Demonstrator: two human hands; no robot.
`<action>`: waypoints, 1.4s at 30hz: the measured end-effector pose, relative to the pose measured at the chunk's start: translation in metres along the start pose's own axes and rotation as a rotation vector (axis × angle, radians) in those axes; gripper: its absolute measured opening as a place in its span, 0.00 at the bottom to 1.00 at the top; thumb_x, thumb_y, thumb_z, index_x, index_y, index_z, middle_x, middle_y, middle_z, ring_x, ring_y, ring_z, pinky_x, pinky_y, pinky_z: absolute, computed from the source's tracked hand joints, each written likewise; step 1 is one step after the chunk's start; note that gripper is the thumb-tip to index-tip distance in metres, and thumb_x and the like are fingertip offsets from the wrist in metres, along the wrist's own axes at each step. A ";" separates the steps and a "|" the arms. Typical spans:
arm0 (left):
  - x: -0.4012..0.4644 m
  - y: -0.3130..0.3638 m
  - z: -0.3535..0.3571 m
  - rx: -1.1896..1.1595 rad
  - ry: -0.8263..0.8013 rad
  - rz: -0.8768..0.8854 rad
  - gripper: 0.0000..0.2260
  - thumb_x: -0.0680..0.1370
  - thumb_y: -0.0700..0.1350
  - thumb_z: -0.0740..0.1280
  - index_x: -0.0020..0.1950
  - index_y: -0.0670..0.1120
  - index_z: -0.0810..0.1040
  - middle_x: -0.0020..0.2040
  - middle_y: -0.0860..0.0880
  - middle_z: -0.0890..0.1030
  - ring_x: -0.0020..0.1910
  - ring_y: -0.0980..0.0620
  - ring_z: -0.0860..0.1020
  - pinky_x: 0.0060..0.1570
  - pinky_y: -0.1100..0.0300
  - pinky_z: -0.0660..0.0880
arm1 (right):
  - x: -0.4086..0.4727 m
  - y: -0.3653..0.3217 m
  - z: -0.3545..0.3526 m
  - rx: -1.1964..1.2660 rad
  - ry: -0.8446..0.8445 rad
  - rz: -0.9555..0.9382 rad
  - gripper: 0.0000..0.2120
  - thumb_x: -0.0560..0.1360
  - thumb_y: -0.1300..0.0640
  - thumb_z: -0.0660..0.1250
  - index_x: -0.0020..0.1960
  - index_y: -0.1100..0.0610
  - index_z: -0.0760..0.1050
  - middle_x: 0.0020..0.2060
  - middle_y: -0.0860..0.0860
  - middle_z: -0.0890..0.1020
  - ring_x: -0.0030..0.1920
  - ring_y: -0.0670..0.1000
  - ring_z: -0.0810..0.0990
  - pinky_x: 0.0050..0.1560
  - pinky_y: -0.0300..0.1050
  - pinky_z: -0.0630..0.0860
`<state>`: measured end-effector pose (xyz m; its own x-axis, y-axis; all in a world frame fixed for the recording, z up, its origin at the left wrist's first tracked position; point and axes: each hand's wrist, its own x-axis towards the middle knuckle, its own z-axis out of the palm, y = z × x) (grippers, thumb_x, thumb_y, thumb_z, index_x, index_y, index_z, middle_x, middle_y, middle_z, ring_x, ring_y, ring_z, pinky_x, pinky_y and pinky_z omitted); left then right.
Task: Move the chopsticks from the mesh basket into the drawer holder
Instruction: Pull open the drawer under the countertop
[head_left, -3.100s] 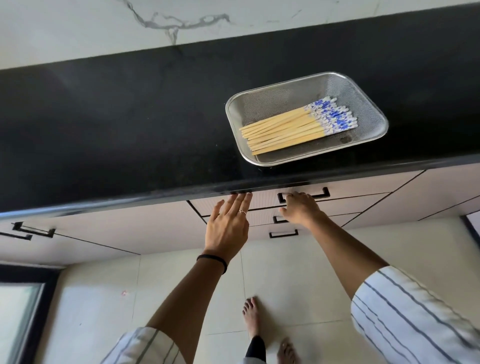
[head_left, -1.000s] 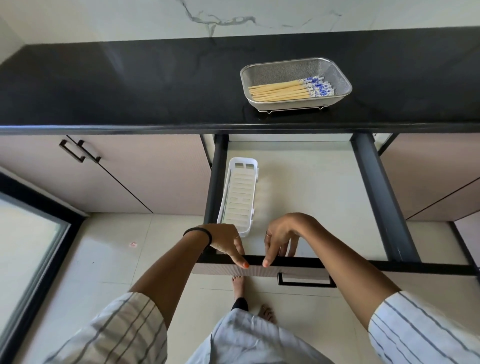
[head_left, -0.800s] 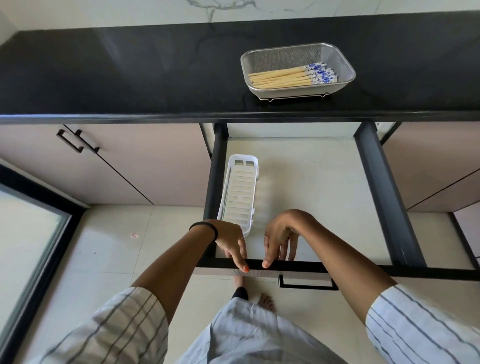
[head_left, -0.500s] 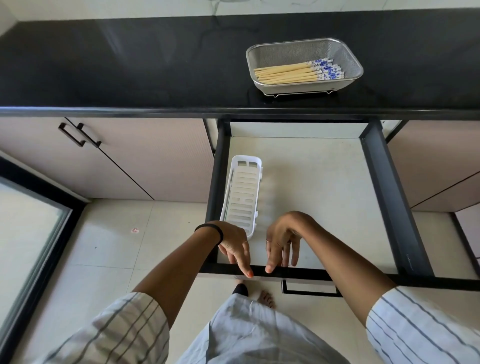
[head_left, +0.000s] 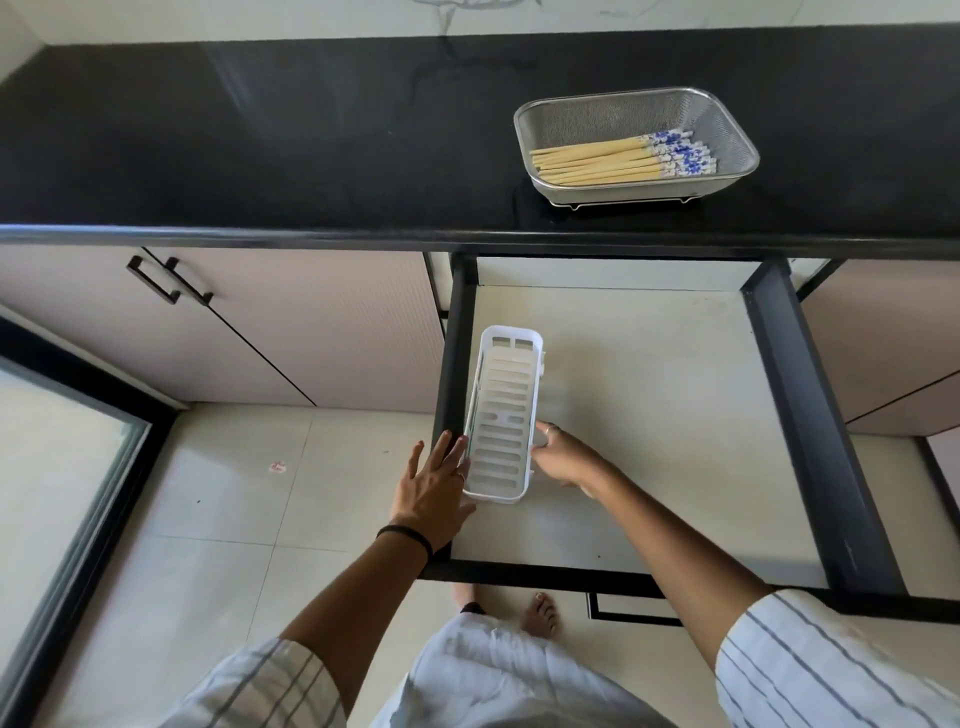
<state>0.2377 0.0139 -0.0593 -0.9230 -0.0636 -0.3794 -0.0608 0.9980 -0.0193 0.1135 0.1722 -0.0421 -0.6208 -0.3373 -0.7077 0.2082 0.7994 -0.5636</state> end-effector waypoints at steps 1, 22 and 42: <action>0.000 0.000 0.002 -0.007 -0.001 0.001 0.29 0.80 0.58 0.57 0.78 0.46 0.55 0.79 0.49 0.45 0.77 0.49 0.40 0.72 0.46 0.37 | 0.003 -0.003 0.001 0.001 -0.004 -0.010 0.26 0.77 0.57 0.55 0.75 0.48 0.60 0.34 0.42 0.69 0.31 0.41 0.65 0.31 0.34 0.61; 0.034 0.008 -0.055 -0.137 0.214 -0.064 0.29 0.82 0.57 0.54 0.79 0.48 0.47 0.79 0.49 0.43 0.77 0.50 0.44 0.74 0.48 0.44 | 0.008 -0.020 -0.057 -0.082 0.097 -0.093 0.31 0.78 0.51 0.58 0.77 0.54 0.53 0.43 0.47 0.72 0.38 0.44 0.71 0.37 0.37 0.67; 0.190 0.008 -0.239 -0.509 0.447 -0.012 0.28 0.79 0.56 0.61 0.77 0.53 0.56 0.77 0.45 0.59 0.72 0.44 0.63 0.68 0.43 0.66 | 0.030 -0.099 -0.239 -0.600 0.743 -0.401 0.32 0.77 0.55 0.64 0.77 0.53 0.54 0.78 0.51 0.53 0.78 0.51 0.49 0.76 0.56 0.51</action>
<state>-0.0290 0.0089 0.0895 -0.9829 -0.1801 0.0388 -0.1427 0.8773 0.4582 -0.1063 0.2015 0.0946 -0.9137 -0.4042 0.0415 -0.4011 0.8812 -0.2503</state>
